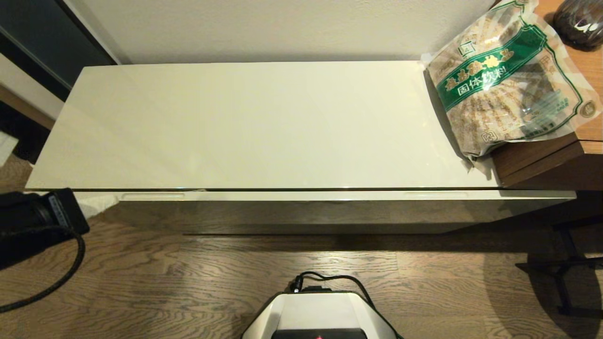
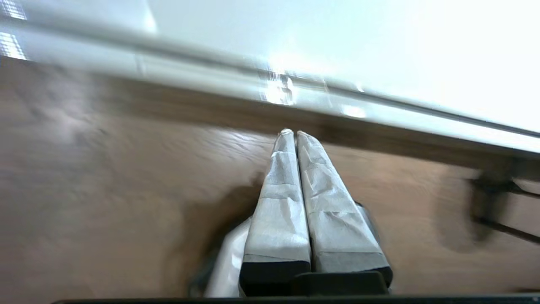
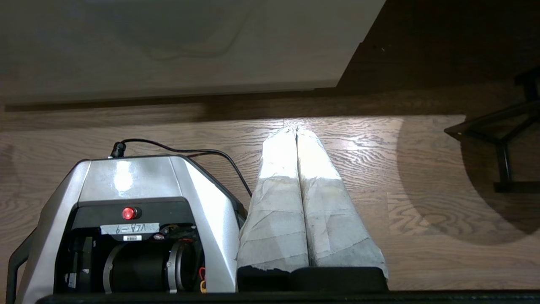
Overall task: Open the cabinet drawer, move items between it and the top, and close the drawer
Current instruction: Open the drawer
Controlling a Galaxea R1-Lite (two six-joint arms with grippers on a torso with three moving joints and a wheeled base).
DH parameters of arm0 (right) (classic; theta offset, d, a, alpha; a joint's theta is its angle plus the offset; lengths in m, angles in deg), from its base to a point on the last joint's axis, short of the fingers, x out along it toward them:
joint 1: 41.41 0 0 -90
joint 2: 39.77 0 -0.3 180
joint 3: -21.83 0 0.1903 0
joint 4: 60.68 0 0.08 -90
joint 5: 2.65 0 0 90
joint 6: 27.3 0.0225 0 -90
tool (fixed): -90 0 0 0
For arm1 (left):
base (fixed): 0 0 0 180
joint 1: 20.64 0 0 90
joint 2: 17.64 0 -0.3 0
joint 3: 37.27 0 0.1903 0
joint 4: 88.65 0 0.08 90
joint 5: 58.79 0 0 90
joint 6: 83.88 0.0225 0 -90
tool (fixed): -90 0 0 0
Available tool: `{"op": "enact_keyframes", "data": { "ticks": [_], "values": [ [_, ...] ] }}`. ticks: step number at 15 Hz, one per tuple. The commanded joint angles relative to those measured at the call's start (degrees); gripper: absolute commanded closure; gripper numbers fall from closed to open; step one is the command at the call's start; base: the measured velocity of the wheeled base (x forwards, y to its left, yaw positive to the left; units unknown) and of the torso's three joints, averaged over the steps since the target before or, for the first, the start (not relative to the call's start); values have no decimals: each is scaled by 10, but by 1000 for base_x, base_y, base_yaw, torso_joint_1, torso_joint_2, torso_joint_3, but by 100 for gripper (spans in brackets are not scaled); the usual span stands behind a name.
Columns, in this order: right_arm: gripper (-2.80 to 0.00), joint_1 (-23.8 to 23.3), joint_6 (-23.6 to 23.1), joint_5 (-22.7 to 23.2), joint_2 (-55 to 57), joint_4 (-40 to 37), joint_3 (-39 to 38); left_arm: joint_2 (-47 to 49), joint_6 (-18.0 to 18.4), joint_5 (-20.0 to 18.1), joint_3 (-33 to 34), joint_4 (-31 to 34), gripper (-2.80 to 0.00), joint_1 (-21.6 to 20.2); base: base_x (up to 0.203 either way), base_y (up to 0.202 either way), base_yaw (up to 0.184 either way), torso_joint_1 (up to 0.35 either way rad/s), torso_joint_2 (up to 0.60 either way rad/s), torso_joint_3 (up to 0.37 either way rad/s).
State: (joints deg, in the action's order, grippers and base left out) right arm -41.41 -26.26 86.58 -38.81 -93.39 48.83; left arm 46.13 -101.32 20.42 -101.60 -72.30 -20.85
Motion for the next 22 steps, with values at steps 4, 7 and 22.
{"op": "enact_keyframes", "data": {
  "ticks": [4,7,22],
  "values": [
    [0,0,0,0,1,-1,0,57,43,9,-23,-9,0,5,0,0,0,0,0,0],
    [0,0,0,0,1,-1,0,69,45,14,-17,-15,0,6,0,0,0,0,0,0],
    [0,0,0,0,1,-1,0,179,43,92,2,-156,0,13,0,0,0,0,0,0]
  ]
}}
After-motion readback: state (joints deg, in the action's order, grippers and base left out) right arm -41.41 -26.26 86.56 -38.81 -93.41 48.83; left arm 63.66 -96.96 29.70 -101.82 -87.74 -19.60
